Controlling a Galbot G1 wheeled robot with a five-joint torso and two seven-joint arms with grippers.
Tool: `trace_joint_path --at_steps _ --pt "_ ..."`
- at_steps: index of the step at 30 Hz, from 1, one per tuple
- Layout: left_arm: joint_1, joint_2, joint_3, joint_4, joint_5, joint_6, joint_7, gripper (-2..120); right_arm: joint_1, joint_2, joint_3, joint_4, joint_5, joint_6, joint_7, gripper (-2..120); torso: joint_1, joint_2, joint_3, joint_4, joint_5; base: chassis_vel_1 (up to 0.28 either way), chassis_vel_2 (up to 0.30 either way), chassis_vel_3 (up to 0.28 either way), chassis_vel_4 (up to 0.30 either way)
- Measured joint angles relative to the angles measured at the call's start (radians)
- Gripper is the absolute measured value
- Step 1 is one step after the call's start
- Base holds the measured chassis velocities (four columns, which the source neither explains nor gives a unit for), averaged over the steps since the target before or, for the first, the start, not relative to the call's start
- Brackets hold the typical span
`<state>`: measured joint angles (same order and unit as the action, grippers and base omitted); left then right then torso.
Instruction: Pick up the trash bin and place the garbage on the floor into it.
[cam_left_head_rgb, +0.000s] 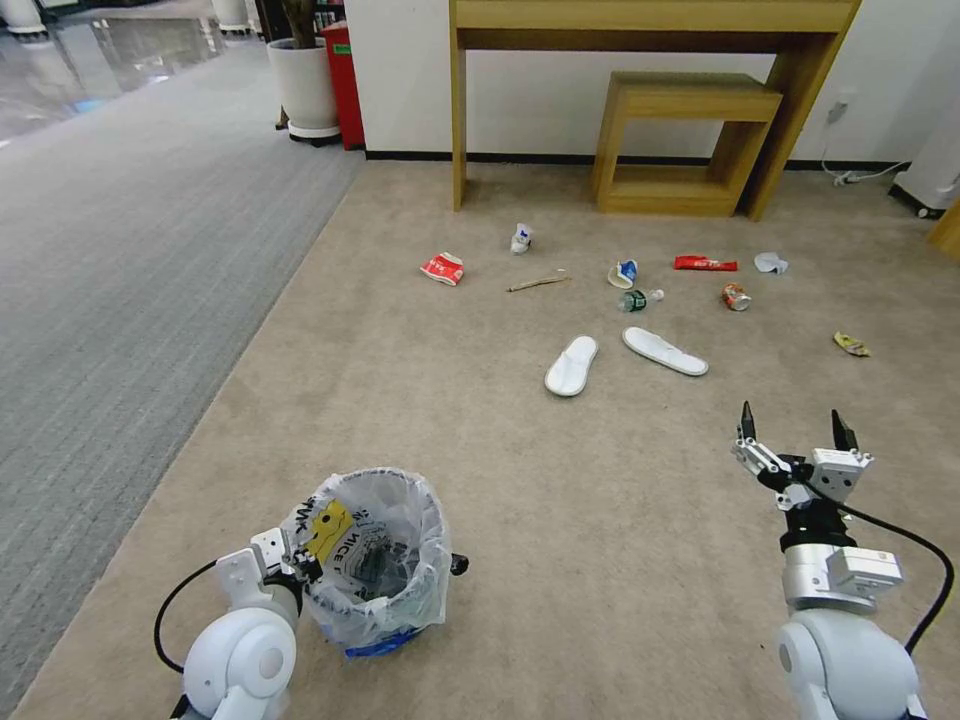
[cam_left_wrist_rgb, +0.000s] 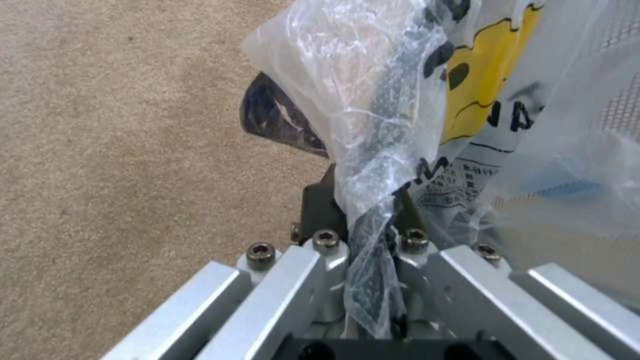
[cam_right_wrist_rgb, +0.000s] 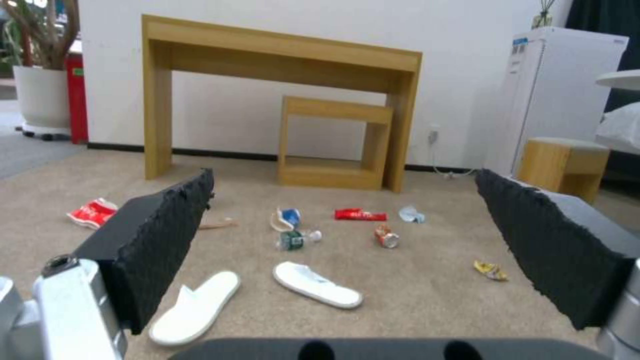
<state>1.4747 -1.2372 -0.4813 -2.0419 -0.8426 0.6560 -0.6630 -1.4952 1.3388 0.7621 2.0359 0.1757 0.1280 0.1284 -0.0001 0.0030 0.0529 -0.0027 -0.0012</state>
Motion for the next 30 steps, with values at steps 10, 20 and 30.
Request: trace_joint_path --at_steps 10,20,30 --pt "0.011 -0.013 -0.022 -0.027 0.023 -0.003 0.020 0 0.002 -0.001 -0.008 -0.004 -0.001 0.001 0.000 100 0.000 -0.001 0.001 -0.0002 -0.0003 0.000 0.000 0.000 0.000" --pt "0.019 -0.003 -0.055 -0.070 -0.002 0.000 0.013 0 -0.002 -0.005 -0.011 -0.004 -0.001 0.001 0.000 100 0.000 0.000 0.000 0.0003 0.0007 0.000 0.000 0.000 0.000" --pt "0.015 0.027 -0.097 -0.116 -0.056 0.001 -0.004 0 -0.007 -0.005 -0.011 -0.001 -0.003 -0.001 0.000 100 0.000 0.000 0.000 0.0003 0.0011 0.000 0.000 0.000 0.000"
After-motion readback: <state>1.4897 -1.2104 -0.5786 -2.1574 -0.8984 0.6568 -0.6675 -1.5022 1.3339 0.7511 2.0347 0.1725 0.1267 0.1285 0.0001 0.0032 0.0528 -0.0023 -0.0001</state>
